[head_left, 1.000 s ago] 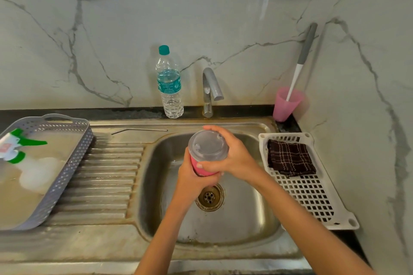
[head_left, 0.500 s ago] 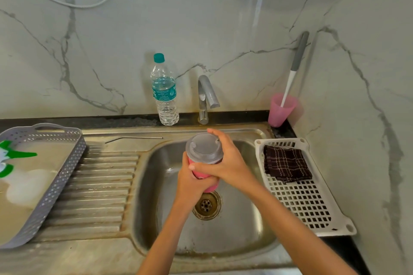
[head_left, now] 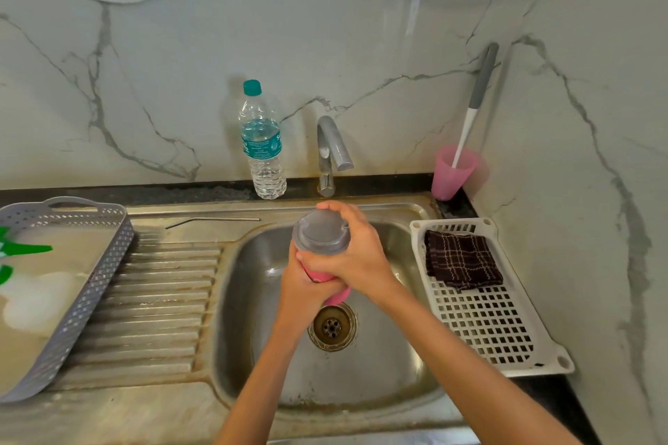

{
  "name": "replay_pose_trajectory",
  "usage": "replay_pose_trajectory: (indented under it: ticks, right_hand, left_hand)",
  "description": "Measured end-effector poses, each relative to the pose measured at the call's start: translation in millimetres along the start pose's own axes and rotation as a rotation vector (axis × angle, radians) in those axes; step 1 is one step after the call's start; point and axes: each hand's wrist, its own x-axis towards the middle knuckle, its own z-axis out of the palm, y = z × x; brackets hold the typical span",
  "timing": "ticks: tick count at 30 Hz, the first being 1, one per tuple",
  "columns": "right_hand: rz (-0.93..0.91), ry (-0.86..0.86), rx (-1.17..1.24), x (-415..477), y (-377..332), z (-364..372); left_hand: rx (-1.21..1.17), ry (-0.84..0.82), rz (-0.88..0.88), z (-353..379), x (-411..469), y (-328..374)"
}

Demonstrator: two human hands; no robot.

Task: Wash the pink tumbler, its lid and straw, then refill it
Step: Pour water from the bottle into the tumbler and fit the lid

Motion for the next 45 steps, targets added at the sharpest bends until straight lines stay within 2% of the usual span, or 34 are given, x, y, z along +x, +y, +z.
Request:
replay_pose_trajectory:
  ticks: [4, 6, 8, 10, 12, 14, 16, 23, 34, 37, 39, 42, 45]
  right_hand:
    - [0.015, 0.165, -0.004, -4.2, 0.1, 18.4]
    - [0.033, 0.163, 0.008, -6.6, -0.9, 22.5]
    - [0.056, 0.05, 0.034, -3.7, 0.3, 16.2]
    - [0.087, -0.162, 0.119, 3.5, 3.7, -0.9]
    - [0.11, -0.371, 0.203, 11.4, 3.6, -19.8]
    - [0.084, -0.459, 0.187, 16.3, 0.5, -27.4]
    - [0.075, -0.424, 0.186, 16.2, -2.2, -23.2]
    - [0.038, -0.139, 0.12, 4.1, 2.1, 2.8]
    - [0.049, 0.073, 0.119, -5.3, 2.6, 31.2]
    - [0.074, 0.016, 0.104, -4.5, 4.7, 32.8]
    - [0.109, -0.113, 0.113, -0.7, 7.0, 30.4]
    - [0.203, -0.304, 0.26, 8.4, 5.6, 27.0]
    - [0.303, -0.288, 0.322, 27.2, 10.1, 36.9]
  left_hand:
    - [0.033, 0.081, -0.015, 6.4, -2.6, 5.1]
    - [0.035, 0.095, -0.007, 6.7, -3.4, 3.6]
    - [0.021, 0.091, -0.001, 1.8, -3.7, 4.6]
    - [-0.015, 0.067, -0.005, -6.5, -3.3, 4.2]
    - [-0.06, -0.004, -0.004, -17.4, -0.4, 3.8]
    - [-0.07, -0.106, -0.021, -24.3, 3.7, 3.1]
    - [-0.065, -0.125, -0.03, -24.9, 5.2, 3.8]
    - [-0.046, 0.02, -0.011, -16.6, 4.2, 0.3]
    - [0.026, 0.131, 0.016, -13.5, -0.1, -2.4]
    - [0.03, 0.134, 0.011, -14.6, -1.2, -4.8]
    - [0.018, 0.159, 0.002, -18.4, -3.2, -7.9]
    - [0.0, 0.202, -0.007, -30.7, -5.4, -18.7]
    - [-0.002, 0.249, -0.018, -47.7, -4.6, -32.0]
